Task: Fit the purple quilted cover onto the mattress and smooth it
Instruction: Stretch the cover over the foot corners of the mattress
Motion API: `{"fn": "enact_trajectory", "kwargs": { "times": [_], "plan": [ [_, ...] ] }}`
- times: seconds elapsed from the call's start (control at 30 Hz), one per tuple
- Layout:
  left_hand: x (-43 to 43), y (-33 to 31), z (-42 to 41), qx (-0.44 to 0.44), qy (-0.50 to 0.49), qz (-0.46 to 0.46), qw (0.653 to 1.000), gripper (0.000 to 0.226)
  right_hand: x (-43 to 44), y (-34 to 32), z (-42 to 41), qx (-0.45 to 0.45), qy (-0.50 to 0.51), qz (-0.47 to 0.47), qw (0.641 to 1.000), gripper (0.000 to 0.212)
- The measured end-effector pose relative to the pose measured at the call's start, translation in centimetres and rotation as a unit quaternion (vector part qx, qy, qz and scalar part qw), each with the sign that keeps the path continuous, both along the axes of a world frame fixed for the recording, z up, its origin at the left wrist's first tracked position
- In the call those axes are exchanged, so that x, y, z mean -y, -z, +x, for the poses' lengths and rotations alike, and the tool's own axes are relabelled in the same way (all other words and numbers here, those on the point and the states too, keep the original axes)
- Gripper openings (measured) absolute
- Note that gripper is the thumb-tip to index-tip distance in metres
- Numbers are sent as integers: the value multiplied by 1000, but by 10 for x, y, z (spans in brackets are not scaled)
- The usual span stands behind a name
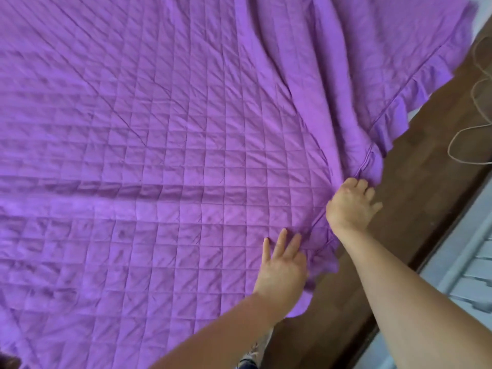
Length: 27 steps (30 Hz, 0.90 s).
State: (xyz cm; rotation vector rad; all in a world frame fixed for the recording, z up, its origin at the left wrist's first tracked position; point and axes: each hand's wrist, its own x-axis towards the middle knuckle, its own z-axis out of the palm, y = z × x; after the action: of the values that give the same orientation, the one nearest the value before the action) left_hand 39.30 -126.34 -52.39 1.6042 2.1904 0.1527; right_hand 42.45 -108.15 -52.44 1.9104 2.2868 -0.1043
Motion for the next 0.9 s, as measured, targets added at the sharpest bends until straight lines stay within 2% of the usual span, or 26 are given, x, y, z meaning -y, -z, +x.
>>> {"fn": "enact_trajectory", "kwargs": {
  "times": [0.07, 0.13, 0.2, 0.23, 0.27, 0.33, 0.43, 0.6, 0.67, 0.73, 0.8, 0.83, 0.9],
  "plan": [
    [7, -5, -31, -33, -55, -11, 998, 70, 6, -4, -5, -11, -78, 68, 995, 44],
    [14, -2, -70, -57, -121, -71, 988, 107, 19, -6, -13, -50, -258, 85, 961, 63],
    [19, 0, -94, -5, -176, -163, 971, 114, 36, -6, -26, -51, -401, -6, 915, 77],
    [22, 1, -97, 3, -184, -185, 965, 115, 43, -6, -31, -26, -427, -77, 900, 81],
    [25, 3, -94, 10, -183, -191, 964, 115, 48, -2, -33, 7, -430, -145, 891, 86],
    [33, 8, -82, 17, -182, -196, 963, 112, 52, 5, -34, 55, -417, -200, 885, 94],
    [39, 14, -76, 6, -187, -201, 961, 109, 52, 10, -35, 62, -408, -207, 887, 98],
    [25, 3, -90, 74, -164, -260, 949, 109, 56, 0, -45, 97, -385, -204, 895, 99],
    [32, -7, -99, 101, -168, -222, 955, 99, 63, -10, -54, 115, -370, -190, 902, 97],
    [55, -13, -112, 103, -205, -123, 965, 83, 83, -16, -61, 95, -374, -139, 912, 87],
    [102, -19, -136, 35, -231, -29, 972, 74, 118, -16, -70, 21, -428, -83, 900, 81],
    [130, -16, -145, 10, -221, -22, 975, 78, 137, -15, -70, -16, -468, -80, 880, 83],
    [201, -14, -166, -7, -209, -79, 975, 97, 189, -17, -85, -50, -533, -104, 838, 87]
  ]
}}
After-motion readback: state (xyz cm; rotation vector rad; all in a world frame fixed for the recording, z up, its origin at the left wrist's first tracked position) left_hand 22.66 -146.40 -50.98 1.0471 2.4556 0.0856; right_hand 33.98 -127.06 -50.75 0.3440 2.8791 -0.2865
